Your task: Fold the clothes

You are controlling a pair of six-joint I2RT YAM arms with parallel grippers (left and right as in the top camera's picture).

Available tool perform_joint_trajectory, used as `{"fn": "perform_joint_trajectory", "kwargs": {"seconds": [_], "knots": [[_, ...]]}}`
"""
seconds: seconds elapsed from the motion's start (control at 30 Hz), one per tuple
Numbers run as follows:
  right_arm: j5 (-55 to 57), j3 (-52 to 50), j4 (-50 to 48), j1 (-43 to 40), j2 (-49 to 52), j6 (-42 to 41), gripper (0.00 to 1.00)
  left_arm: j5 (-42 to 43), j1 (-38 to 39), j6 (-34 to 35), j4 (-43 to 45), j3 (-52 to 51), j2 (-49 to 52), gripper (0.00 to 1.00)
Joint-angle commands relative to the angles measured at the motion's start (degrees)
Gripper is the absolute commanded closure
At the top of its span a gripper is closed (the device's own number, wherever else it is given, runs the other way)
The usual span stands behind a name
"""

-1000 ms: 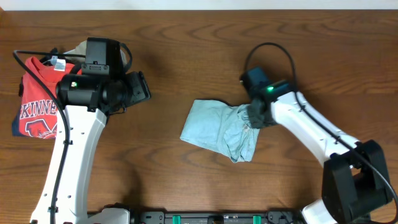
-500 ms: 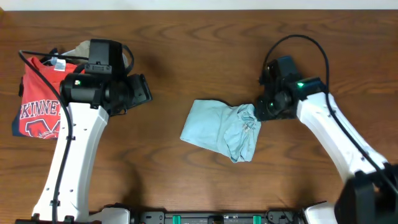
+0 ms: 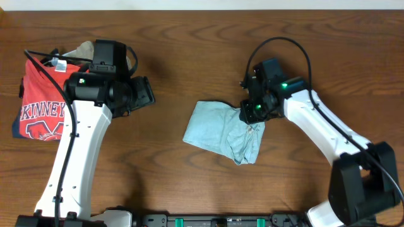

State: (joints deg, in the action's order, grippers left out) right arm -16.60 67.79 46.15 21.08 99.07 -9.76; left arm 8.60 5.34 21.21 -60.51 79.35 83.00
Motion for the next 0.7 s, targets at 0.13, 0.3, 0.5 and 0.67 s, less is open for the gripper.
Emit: {"fn": "perform_joint_trajectory", "kwargs": {"seconds": [0.13, 0.3, 0.5, 0.67], "knots": [[25.9, 0.5, 6.7, -2.2, 0.9, -13.4, 0.99, -0.1, -0.2, 0.5, -0.6, -0.3, 0.2, 0.32], [32.0, 0.5, 11.1, -4.9, 0.9, -13.7, 0.91, -0.1, -0.2, 0.5, -0.5, -0.3, 0.2, 0.32], [33.1, 0.5, 12.7, -8.5, 0.9, -13.8, 0.86, -0.1, -0.2, 0.5, -0.7, -0.3, 0.3, 0.32], [25.1, 2.0, 14.6, -8.9, -0.5, -11.5, 0.86, -0.1, -0.2, 0.2, -0.7, -0.5, 0.6, 0.26]]}}
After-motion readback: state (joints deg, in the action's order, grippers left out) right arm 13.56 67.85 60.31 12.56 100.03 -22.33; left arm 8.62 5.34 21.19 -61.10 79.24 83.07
